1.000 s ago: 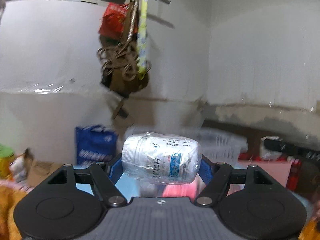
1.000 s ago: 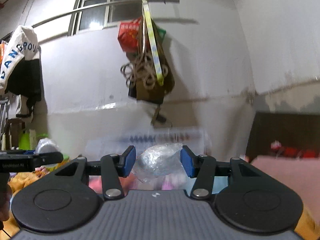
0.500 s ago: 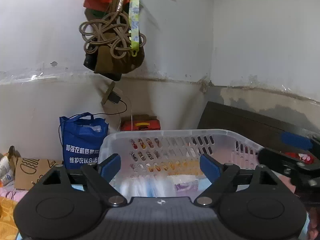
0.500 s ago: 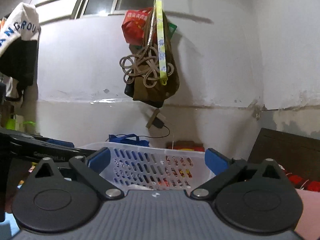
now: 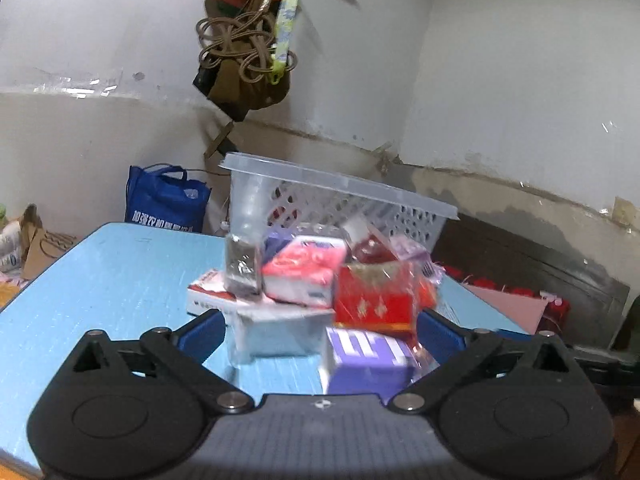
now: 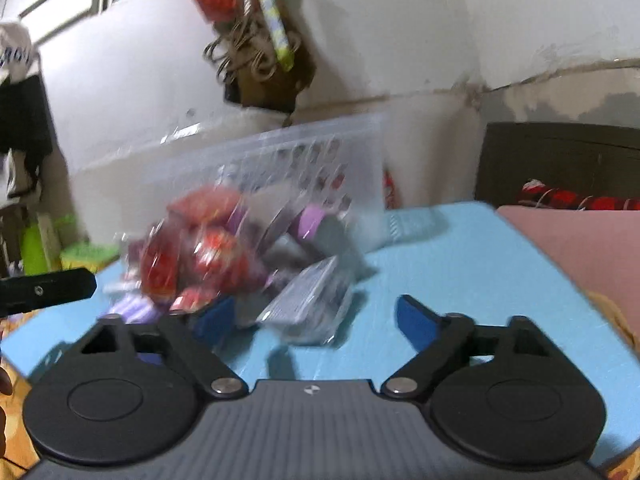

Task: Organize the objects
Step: 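Grasp the silver-wrapped box with the right tool while the left tool grasps the purple box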

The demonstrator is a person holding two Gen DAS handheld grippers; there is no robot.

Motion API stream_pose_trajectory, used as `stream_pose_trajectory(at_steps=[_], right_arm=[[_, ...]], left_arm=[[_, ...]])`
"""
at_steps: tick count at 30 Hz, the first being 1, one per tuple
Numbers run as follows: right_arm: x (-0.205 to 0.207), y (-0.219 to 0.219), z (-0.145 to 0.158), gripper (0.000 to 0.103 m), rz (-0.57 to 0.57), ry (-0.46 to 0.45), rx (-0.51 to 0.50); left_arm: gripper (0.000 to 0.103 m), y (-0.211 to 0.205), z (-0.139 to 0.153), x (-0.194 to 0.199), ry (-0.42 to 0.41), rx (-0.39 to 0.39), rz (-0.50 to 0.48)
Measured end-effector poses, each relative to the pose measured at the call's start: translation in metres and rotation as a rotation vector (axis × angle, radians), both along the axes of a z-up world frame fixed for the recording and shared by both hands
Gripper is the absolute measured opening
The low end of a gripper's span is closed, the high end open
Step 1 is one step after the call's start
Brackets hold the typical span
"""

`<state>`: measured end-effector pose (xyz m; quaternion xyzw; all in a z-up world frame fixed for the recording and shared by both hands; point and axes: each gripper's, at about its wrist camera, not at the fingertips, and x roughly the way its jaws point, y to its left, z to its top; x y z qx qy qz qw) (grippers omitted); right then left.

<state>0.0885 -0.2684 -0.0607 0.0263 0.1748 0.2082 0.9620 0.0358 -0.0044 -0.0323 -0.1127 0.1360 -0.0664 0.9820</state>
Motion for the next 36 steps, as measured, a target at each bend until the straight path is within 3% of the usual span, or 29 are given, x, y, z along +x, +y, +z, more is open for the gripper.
stream_pose_trajectory(at_steps=[7, 9, 10, 19, 21, 22, 24, 25, 36], right_arm=[[0.01, 0.028, -0.002, 0.075, -0.016, 0.026, -0.12], [0.008, 0.033, -0.002, 0.058, -0.034, 0.013, -0.152], [0.007, 0.03, -0.001, 0.056, -0.031, 0.013, -0.14], [0.006, 0.012, -0.002, 0.057, -0.049, 0.005, -0.053], [0.007, 0.012, -0.003, 0.057, -0.058, -0.003, -0.06], [0.007, 0.012, -0.003, 0.058, -0.06, -0.004, -0.06], [0.008, 0.012, -0.003, 0.058, -0.061, -0.012, -0.051], [0.008, 0.012, -0.003, 0.058, -0.064, -0.02, -0.048], [-0.007, 0.004, -0.001, 0.055, -0.047, -0.039, -0.018]], left_arm=[[0.102, -0.02, -0.013, 0.005, 0.03, 0.055, -0.041], [0.102, -0.026, -0.016, 0.006, 0.039, 0.08, -0.042], [0.102, -0.028, -0.018, 0.005, 0.038, 0.09, -0.045], [0.098, -0.039, -0.03, 0.02, 0.087, 0.143, 0.018], [0.086, -0.042, -0.032, 0.018, 0.077, 0.188, 0.038], [0.081, -0.04, -0.031, 0.016, 0.071, 0.184, 0.028], [0.061, -0.035, -0.03, 0.013, 0.064, 0.163, 0.02], [0.058, -0.032, -0.03, 0.012, 0.061, 0.161, 0.017], [0.056, -0.002, -0.026, -0.005, 0.01, 0.115, 0.042]])
